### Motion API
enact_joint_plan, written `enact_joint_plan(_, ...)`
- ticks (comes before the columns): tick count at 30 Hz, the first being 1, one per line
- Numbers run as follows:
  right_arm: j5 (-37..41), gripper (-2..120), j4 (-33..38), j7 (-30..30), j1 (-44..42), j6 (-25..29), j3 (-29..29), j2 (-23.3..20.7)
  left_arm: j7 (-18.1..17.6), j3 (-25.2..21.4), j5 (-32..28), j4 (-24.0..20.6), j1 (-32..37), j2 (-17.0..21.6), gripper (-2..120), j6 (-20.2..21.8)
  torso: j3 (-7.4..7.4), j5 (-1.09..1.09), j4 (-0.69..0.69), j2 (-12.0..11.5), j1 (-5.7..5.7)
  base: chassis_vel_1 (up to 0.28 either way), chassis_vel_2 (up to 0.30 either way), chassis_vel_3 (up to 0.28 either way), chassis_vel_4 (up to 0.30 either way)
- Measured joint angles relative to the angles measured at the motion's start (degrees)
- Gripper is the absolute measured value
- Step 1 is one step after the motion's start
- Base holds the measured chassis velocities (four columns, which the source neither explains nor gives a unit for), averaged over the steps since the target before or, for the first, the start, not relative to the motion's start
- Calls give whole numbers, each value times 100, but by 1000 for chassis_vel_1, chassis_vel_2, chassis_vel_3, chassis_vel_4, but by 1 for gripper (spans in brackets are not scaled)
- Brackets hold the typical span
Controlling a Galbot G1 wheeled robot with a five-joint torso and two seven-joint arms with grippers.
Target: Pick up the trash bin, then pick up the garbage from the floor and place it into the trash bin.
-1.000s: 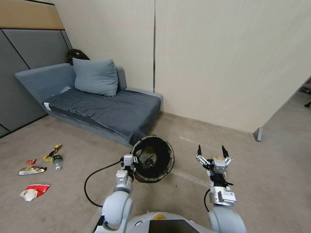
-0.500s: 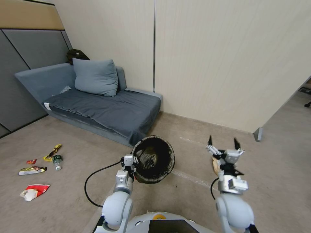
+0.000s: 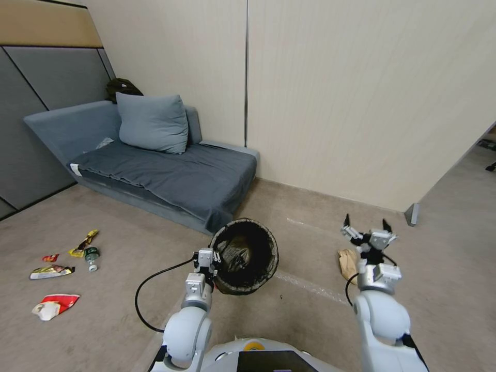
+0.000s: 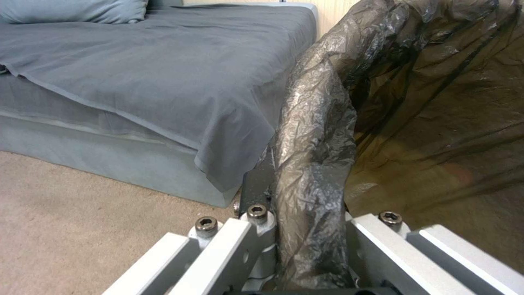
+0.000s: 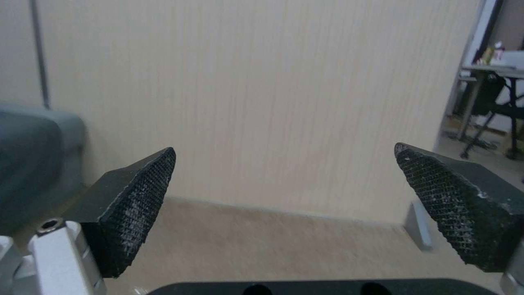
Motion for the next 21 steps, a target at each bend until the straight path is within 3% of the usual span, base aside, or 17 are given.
enact_joint_plan(4, 53, 100, -455, 38, 197, -95, 95, -199, 1, 1, 3, 5, 2, -3, 1, 0, 0, 4, 0, 0, 0, 0, 0, 0, 0)
enact_joint_plan(6, 56, 100, -606, 38, 245, -151, 119, -230, 3, 3, 4, 8, 1, -3, 1, 0, 0, -5, -1, 0, 0, 0, 0, 0, 0)
enact_joint_plan(8, 67, 100, -1018, 38, 383, -312, 187, -325, 2, 5, 6, 16, -1, -4, 1, 0, 0, 5, 1, 0, 0, 0, 0, 0, 0)
enact_joint_plan(16, 71, 100, -1163, 37, 432, -362, 208, -355, 3, 28, 13, 38, -7, -4, 1, -5, 0, -2, 0, 0, 0, 0, 0, 0, 0)
enact_joint_plan(21, 106, 100, -1844, -122, 576, -600, 256, -472, 3, 51, 19, 45, -7, -2, 1, -11, 0, 0, 1, 0, 0, 0, 0, 0, 0)
